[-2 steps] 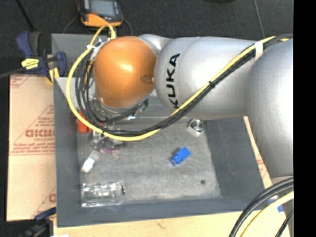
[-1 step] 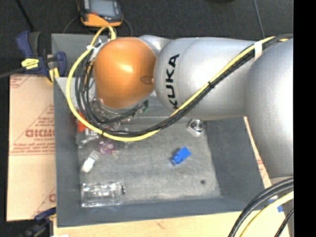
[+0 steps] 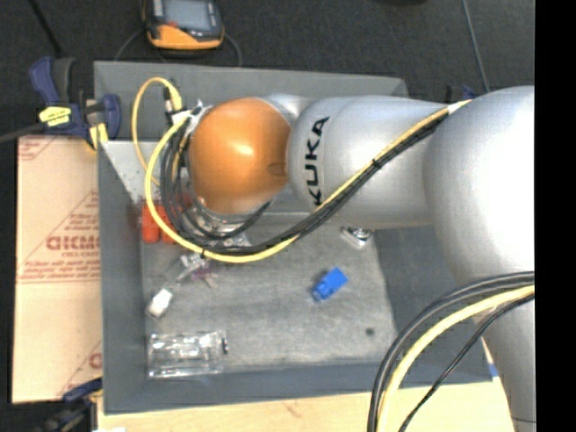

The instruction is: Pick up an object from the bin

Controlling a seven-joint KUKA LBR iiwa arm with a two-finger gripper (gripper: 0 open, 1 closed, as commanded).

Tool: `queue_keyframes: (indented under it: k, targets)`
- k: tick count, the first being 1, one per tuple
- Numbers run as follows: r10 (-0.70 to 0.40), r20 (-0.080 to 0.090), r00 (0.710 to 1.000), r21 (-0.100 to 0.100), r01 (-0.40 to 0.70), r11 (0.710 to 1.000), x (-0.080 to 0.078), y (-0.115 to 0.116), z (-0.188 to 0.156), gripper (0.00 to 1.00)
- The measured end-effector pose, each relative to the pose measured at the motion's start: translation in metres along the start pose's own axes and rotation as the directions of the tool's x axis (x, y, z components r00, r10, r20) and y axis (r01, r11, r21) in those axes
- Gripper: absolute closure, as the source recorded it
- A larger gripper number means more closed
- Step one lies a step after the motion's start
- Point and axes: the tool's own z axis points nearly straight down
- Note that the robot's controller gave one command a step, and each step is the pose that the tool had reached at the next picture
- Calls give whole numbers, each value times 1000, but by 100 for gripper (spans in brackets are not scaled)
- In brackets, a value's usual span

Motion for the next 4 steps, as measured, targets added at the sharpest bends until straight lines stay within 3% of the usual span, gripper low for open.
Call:
queue_keyframes:
  k: [1,2,3,4]
  targets:
    - [-428,2,904,-2,428,904,27,-22,17,0]
    - [-198,6,980,-1,198,980,-4,-47,20,0]
    - [-193,6,981,-3,193,981,-3,-47,20,100]
    - [-223,0,975,7,223,975,-12,-52,-66,100]
